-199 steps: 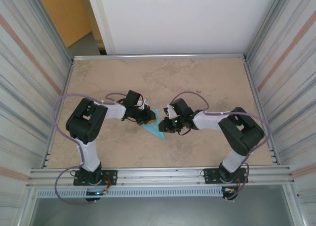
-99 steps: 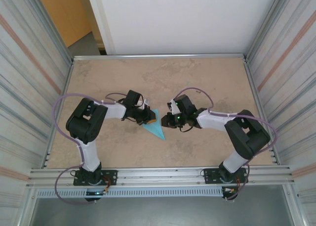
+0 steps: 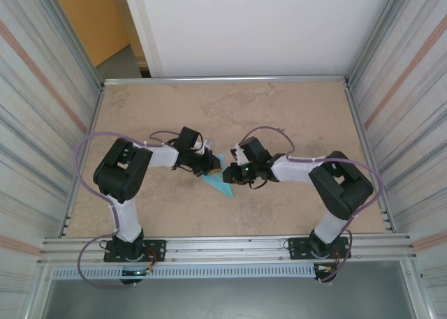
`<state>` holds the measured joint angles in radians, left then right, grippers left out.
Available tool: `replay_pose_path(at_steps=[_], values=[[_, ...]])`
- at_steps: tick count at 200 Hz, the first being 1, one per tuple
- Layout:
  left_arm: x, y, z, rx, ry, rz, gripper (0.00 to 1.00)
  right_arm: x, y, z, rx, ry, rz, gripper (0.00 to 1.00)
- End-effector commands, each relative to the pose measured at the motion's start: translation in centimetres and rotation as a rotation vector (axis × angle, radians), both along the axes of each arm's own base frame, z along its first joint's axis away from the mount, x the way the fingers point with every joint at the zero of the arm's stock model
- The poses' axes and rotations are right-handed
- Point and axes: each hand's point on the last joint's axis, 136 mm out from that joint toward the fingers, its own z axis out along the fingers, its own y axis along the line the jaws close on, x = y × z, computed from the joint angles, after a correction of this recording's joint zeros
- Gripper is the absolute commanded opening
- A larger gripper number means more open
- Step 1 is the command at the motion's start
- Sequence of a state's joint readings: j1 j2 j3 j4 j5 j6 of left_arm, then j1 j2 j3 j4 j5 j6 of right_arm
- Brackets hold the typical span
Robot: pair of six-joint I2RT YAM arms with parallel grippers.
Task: Fold a paper plane with a square sheet of paper (pick it up from the middle)
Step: Fourth fold the wing at the center of the table.
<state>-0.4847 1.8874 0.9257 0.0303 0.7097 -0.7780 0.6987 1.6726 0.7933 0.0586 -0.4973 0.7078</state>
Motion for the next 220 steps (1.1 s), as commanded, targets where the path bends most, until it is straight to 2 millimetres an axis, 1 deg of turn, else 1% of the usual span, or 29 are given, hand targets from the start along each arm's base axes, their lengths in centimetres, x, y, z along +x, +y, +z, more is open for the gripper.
replay_pose_path(at_steps=[1, 28, 59, 84, 115, 181, 220], values=[[-0.1, -0.5, 1.7, -0.034, -0.036, -0.033, 0.15, 0.4, -1.7, 1.1, -0.007, -0.021, -0.071, 0.22], [-0.2, -0.8, 2.4, -0.056, -0.050, -0.046, 0.15, -0.6, -2.6, 0.4, -0.028, 0.018, -0.074, 0.26], [-0.5, -1.0, 2.7, -0.063, -0.053, -0.056, 0.17, -2.2, -2.3, -0.3, -0.017, 0.079, -0.031, 0.28], [-0.7, -1.2, 3.0, -0.066, -0.059, -0.064, 0.18, -3.0, -1.9, -0.4, -0.027, 0.089, 0.003, 0.28], [-0.9, -1.2, 3.0, -0.066, -0.059, -0.070, 0.19, -3.3, -1.6, -0.6, -0.028, 0.099, 0.020, 0.26], [-1.1, -1.1, 3.3, -0.068, -0.061, -0.074, 0.21, -3.3, -2.2, -1.1, -0.069, 0.101, 0.000, 0.27], [-1.2, -1.2, 3.0, -0.068, -0.054, -0.078, 0.21, -4.0, -1.6, -1.5, -0.060, 0.124, 0.030, 0.20]])
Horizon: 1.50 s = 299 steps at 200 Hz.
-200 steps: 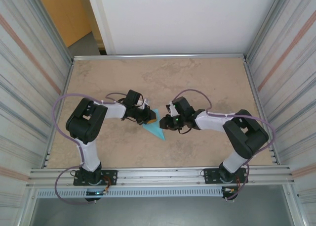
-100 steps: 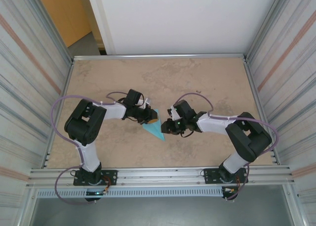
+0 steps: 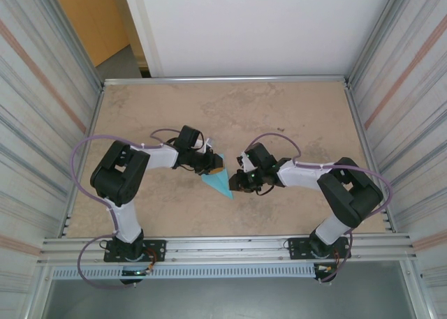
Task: Fold a paper plane with a square sheet of paper (pick it up from the middle)
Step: Fourth fold the wing at the center of the table.
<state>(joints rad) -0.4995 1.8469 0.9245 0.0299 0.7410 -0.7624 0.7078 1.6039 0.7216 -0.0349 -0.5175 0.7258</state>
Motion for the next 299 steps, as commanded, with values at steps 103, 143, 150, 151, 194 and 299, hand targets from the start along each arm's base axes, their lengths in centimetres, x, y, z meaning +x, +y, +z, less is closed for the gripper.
replay_pose_path(at_steps=[103, 143, 150, 151, 194, 299], values=[[-0.8, -0.3, -0.1, -0.016, 0.003, -0.036, 0.20, -0.9, 1.2, -1.3, -0.005, 0.046, 0.048, 0.16], [-1.0, -0.2, -0.7, -0.006, 0.014, -0.035, 0.20, -0.8, 1.2, -1.3, -0.010, 0.042, 0.051, 0.17], [-1.0, -0.2, -0.7, -0.005, 0.014, -0.036, 0.20, -0.6, 1.1, -1.2, -0.010, 0.035, 0.048, 0.18], [-1.0, -0.2, -0.7, -0.005, 0.014, -0.036, 0.20, -0.6, 1.1, -1.1, -0.009, 0.032, 0.048, 0.18], [-0.9, -0.2, -0.5, -0.007, 0.009, -0.034, 0.20, -0.8, 1.3, -0.3, 0.020, 0.030, 0.063, 0.17], [-1.0, -0.2, -0.7, -0.006, 0.011, -0.034, 0.19, -1.2, 1.8, -1.5, 0.013, 0.075, 0.092, 0.11]])
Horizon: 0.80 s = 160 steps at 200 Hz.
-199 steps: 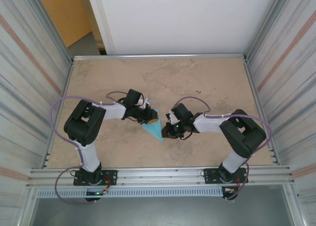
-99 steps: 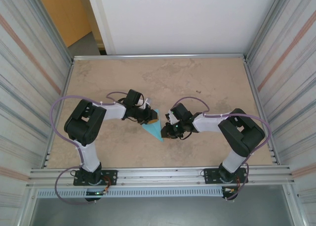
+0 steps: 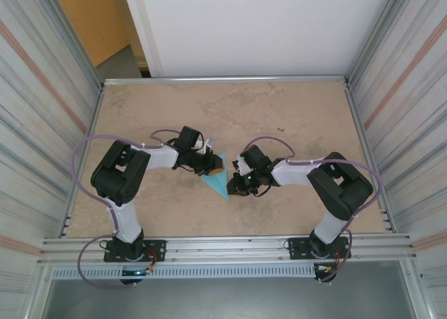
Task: Fold a paper plane with a square sheet of paper (pick it up from the middle)
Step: Fourth fold the wing at the center of the table.
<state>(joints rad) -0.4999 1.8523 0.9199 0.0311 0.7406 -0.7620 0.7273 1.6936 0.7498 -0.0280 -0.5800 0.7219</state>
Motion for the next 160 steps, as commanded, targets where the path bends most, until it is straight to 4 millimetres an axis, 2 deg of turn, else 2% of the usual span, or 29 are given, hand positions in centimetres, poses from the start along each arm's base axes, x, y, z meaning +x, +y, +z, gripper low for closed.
replay_pose_path(at_steps=[1, 91, 160], values=[[-0.8, -0.2, -0.4, -0.010, 0.004, -0.034, 0.19, -0.1, 0.6, 0.0, 0.009, 0.001, 0.037, 0.11], [-0.6, -0.2, 0.2, -0.018, -0.009, -0.036, 0.20, -0.3, 0.1, -1.6, -0.070, 0.016, 0.048, 0.10], [0.0, 0.6, 0.6, -0.006, -0.028, -0.036, 0.19, -0.6, -0.8, -2.9, -0.145, 0.027, 0.047, 0.10]])
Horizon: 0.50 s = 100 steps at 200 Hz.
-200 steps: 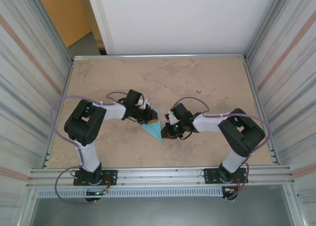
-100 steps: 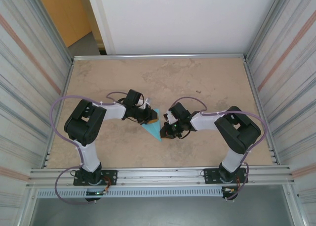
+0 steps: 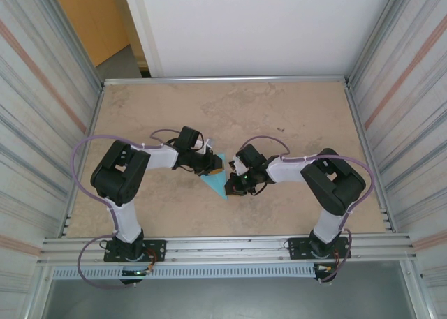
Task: Fold a paper plane with a square sheet of paper (pick it up from the middle)
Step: Fourth fold the wing at the center of the table.
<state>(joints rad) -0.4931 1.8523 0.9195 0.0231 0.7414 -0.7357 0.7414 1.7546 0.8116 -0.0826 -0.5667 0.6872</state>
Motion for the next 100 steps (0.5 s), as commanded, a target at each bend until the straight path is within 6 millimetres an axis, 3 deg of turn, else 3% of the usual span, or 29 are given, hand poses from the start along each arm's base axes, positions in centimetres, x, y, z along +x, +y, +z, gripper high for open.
replay_pose_path(at_steps=[1, 100], values=[[0.0, 0.3, 0.6, -0.010, -0.014, -0.026, 0.19, -0.7, -1.3, -2.0, -0.102, 0.016, 0.014, 0.10], [0.6, 0.2, -0.5, -0.002, -0.002, -0.037, 0.14, -0.8, -1.7, -2.4, -0.125, 0.021, 0.008, 0.10]])
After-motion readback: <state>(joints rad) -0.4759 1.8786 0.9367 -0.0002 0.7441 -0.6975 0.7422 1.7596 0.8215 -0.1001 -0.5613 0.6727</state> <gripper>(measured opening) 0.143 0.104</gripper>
